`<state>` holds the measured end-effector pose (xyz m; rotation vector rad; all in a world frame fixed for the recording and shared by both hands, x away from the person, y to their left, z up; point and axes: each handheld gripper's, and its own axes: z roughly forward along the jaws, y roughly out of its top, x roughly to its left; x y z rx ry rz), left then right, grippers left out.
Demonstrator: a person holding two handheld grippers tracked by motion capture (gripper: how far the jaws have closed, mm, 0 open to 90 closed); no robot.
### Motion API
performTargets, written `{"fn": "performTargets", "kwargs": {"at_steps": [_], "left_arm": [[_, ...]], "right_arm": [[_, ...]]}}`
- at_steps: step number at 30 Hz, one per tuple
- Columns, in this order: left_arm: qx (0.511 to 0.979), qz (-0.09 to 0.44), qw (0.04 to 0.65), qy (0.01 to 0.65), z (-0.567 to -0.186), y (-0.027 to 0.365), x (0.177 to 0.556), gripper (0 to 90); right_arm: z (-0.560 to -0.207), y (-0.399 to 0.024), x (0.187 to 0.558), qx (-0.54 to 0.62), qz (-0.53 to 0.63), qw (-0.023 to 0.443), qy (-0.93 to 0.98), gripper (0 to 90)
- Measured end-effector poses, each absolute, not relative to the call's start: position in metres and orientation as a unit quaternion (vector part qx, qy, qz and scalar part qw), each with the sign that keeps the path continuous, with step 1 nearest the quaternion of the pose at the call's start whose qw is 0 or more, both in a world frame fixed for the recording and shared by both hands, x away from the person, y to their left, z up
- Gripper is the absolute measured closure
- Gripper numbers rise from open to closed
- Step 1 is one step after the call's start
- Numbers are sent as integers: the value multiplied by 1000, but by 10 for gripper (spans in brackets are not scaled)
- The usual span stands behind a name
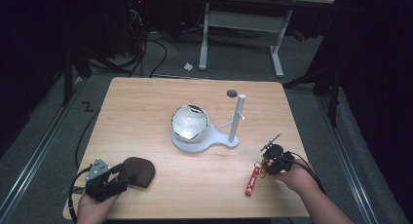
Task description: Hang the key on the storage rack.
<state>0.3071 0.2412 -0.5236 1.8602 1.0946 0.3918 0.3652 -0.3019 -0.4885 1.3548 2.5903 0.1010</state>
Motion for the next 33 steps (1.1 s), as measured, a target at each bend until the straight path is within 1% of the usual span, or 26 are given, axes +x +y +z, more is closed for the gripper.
{"fn": "performTargets", "kwargs": {"at_steps": [5, 7, 9, 11, 15, 23, 30, 33], "left_arm": [[753, 161, 456, 445, -524, 241, 307, 381], [753, 161, 457, 446, -523, 241, 306, 381], [752, 161, 457, 446, -523, 241, 306, 381], [753, 161, 457, 446, -523, 241, 306, 381], [754, 161, 456, 445, -524, 240, 307, 381], [753, 159, 457, 445, -524, 241, 307, 383], [753, 162, 457, 445, -524, 240, 306, 382], [752, 165, 456, 446, -524, 239, 307, 381]], "right_arm": [[-488, -303, 365, 460, 35, 106, 881, 664], [-487, -306, 368, 469, 38, 92, 878, 668], [-485, -306, 367, 474, 38, 88, 875, 668], [-478, -307, 364, 475, 41, 88, 875, 668], [-460, -310, 360, 481, 63, 69, 872, 667], [-439, -309, 350, 478, 75, 48, 874, 667], [-420, -307, 344, 480, 90, 45, 871, 667], [-412, -305, 342, 477, 89, 51, 873, 667]]}}
